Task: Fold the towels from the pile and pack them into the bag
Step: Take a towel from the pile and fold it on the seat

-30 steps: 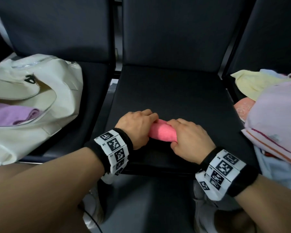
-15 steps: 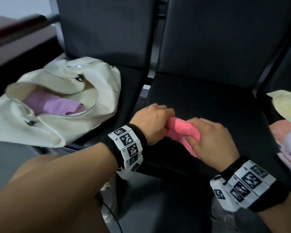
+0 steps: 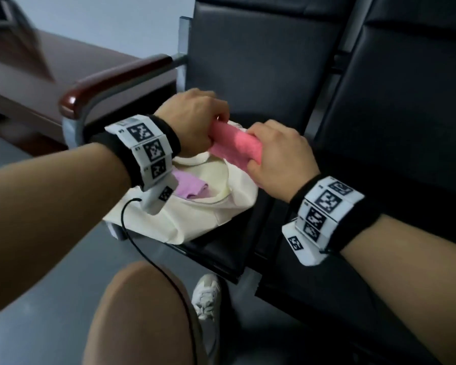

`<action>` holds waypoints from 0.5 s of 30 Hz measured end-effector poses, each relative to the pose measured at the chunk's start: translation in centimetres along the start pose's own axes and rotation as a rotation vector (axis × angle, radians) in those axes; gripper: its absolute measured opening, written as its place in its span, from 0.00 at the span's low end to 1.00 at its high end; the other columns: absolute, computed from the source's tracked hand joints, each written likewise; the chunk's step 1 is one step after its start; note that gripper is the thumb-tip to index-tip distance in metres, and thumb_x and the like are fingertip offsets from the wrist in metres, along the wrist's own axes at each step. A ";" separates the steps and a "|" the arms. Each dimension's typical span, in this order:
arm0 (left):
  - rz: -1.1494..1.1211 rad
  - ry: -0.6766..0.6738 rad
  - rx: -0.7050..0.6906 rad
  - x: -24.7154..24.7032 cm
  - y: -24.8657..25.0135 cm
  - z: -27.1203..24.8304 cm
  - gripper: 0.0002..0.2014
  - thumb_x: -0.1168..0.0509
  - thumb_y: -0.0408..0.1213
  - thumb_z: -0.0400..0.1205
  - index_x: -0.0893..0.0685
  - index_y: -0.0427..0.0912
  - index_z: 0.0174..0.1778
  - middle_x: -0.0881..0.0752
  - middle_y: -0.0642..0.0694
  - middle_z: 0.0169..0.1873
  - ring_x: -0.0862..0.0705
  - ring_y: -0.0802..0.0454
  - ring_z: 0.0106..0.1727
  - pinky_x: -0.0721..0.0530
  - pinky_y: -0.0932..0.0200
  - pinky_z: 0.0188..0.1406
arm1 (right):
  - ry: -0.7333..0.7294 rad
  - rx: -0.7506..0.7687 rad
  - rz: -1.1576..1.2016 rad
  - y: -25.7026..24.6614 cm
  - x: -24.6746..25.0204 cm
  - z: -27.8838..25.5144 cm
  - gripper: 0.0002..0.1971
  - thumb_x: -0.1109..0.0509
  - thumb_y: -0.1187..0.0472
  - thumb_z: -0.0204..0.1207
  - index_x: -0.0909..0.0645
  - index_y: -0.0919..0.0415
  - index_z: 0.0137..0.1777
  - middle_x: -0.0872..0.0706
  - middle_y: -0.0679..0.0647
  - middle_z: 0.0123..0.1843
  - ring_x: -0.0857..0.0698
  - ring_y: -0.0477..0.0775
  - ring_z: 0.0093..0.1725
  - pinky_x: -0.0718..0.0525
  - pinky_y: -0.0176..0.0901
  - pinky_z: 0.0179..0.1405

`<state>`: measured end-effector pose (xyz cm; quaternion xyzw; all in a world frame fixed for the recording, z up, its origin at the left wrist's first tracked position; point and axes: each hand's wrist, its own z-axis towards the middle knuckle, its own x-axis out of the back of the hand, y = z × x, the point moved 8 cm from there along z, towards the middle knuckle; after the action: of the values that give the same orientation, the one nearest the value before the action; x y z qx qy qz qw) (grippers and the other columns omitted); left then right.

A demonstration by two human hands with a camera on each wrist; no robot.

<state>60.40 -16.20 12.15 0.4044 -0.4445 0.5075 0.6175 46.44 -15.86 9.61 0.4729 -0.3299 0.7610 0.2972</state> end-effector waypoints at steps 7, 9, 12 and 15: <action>0.088 -0.467 0.145 -7.5 -8.0 -0.1 0.08 0.28 0.44 0.75 0.21 0.56 0.46 0.17 0.50 0.42 0.15 0.41 0.55 0.15 0.50 0.56 | -0.292 0.042 -0.095 -2.3 -8.2 5.9 0.18 0.31 0.62 0.73 0.19 0.55 0.63 0.16 0.55 0.60 0.17 0.63 0.61 0.21 0.50 0.56; 0.078 -0.536 0.159 -9.7 -9.5 0.0 0.07 0.30 0.44 0.77 0.20 0.54 0.48 0.17 0.50 0.44 0.15 0.42 0.57 0.17 0.50 0.57 | -0.334 0.036 -0.076 -2.6 -10.2 6.8 0.16 0.32 0.63 0.73 0.20 0.56 0.62 0.17 0.55 0.59 0.17 0.63 0.60 0.18 0.52 0.56; 0.074 -0.575 0.162 -11.7 -11.1 1.0 0.07 0.32 0.42 0.79 0.20 0.50 0.52 0.17 0.46 0.48 0.16 0.40 0.60 0.18 0.51 0.58 | -0.351 0.020 -0.079 -2.5 -12.1 8.3 0.16 0.33 0.63 0.74 0.21 0.57 0.62 0.18 0.56 0.60 0.17 0.65 0.60 0.18 0.54 0.55; 0.068 -0.571 0.173 -12.2 -12.0 2.2 0.10 0.34 0.40 0.81 0.19 0.46 0.58 0.18 0.45 0.49 0.17 0.41 0.59 0.23 0.55 0.52 | -0.344 -0.022 -0.060 -1.9 -13.0 10.0 0.17 0.33 0.63 0.74 0.22 0.59 0.64 0.18 0.58 0.62 0.18 0.66 0.62 0.19 0.54 0.56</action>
<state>70.79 -23.45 0.45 0.5666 -0.5686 0.4296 0.4137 58.02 -24.36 1.43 0.6026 -0.3699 0.6559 0.2642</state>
